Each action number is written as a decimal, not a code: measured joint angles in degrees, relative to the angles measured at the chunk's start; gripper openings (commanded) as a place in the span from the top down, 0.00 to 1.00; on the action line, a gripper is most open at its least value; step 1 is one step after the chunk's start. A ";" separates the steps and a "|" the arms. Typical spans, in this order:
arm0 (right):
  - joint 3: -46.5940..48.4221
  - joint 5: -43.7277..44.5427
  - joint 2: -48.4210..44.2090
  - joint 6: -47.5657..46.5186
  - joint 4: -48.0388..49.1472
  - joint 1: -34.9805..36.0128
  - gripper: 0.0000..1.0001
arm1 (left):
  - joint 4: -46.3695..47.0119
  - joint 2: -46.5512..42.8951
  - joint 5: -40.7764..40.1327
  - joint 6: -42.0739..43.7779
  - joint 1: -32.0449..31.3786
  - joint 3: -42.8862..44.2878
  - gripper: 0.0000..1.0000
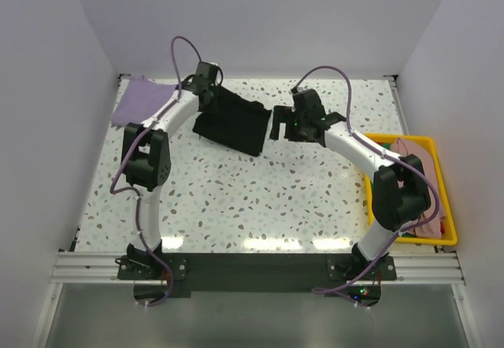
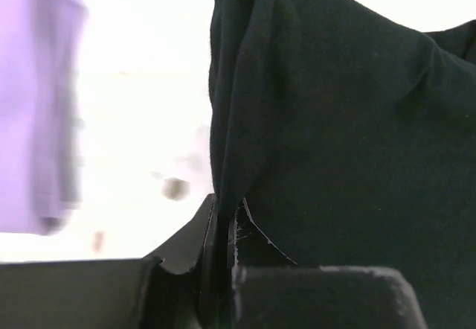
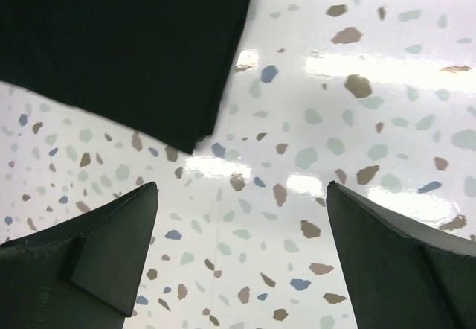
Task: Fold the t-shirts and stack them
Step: Neatly place the folded tshirt to the corner
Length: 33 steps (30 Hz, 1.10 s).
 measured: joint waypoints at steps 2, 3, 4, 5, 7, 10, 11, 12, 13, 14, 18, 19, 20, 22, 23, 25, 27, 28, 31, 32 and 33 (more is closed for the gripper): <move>0.83 -0.02 0.24 0.20 -0.35 1.22 0.02 | -1.57 0.72 -2.78 2.78 1.20 3.04 1.00; 1.64 -0.02 0.59 0.24 -0.39 1.77 0.02 | -2.10 0.92 -4.02 4.24 1.95 4.20 1.00; 2.54 -0.04 0.96 0.31 -0.42 2.23 0.02 | -2.51 1.03 -5.09 5.42 2.67 5.01 1.00; 3.43 -0.04 1.38 0.35 -0.42 2.56 0.02 | -2.69 1.03 -6.19 7.02 3.52 5.44 1.00; 4.90 -0.02 1.95 0.37 -0.37 2.93 0.02 | -2.69 1.03 -8.26 9.88 5.05 5.70 1.00; 6.54 -0.02 2.51 0.37 -0.46 3.15 0.02 | -2.78 1.09 -10.47 14.12 7.32 5.92 1.00; 7.17 -0.02 2.80 0.37 -0.48 3.23 0.02 | -2.78 1.18 -11.02 15.45 8.02 6.25 1.00; 7.61 -0.02 3.06 0.35 -0.48 3.28 0.02 | -2.80 1.38 -11.41 16.61 8.61 6.82 1.00; 8.13 0.00 3.32 0.35 -0.59 3.37 0.02 | -2.89 1.79 -11.80 17.66 9.22 7.82 1.00; 8.68 0.00 3.63 0.35 -0.63 3.50 0.02 | -2.93 2.25 -12.15 18.64 9.81 9.09 1.00; 9.73 0.00 4.42 0.35 -0.79 3.91 0.02 | -2.99 2.97 -12.48 22.12 11.74 12.81 1.00; 9.88 0.02 4.52 0.35 -0.81 4.02 0.02 | -3.17 2.97 -12.48 22.97 12.17 13.79 1.00; 9.99 0.00 4.59 0.35 -0.83 4.15 0.02 | -3.10 2.97 -12.48 23.85 12.59 14.58 1.00; 10.14 0.00 4.59 0.35 -0.87 4.39 0.02 | -2.69 2.97 -12.59 25.49 13.31 15.72 1.00; 10.34 0.00 4.59 0.35 -0.96 4.55 0.02 | -2.49 2.97 -12.68 26.12 13.64 15.96 1.00; 10.82 0.00 4.63 0.35 -1.16 4.81 0.02 | -2.47 2.97 -12.70 27.32 14.16 16.06 1.00; 11.34 0.02 4.63 0.35 -1.25 5.09 0.02 | -2.60 2.97 -12.63 28.24 14.78 16.06 1.00; 11.63 0.02 4.66 0.33 -1.29 5.22 0.02 | -2.62 2.97 -12.52 28.61 15.15 16.06 1.00; 12.44 0.02 4.92 0.28 -1.49 5.62 0.02 | -2.54 2.97 -11.78 29.03 16.61 16.33 1.00; 12.83 0.04 5.18 0.24 -1.60 5.77 0.02 | -2.54 2.97 -11.30 29.09 17.18 16.46 1.00; 13.25 0.04 5.51 0.15 -1.64 5.88 0.02 | -2.43 2.97 -10.82 29.24 17.86 16.57 1.00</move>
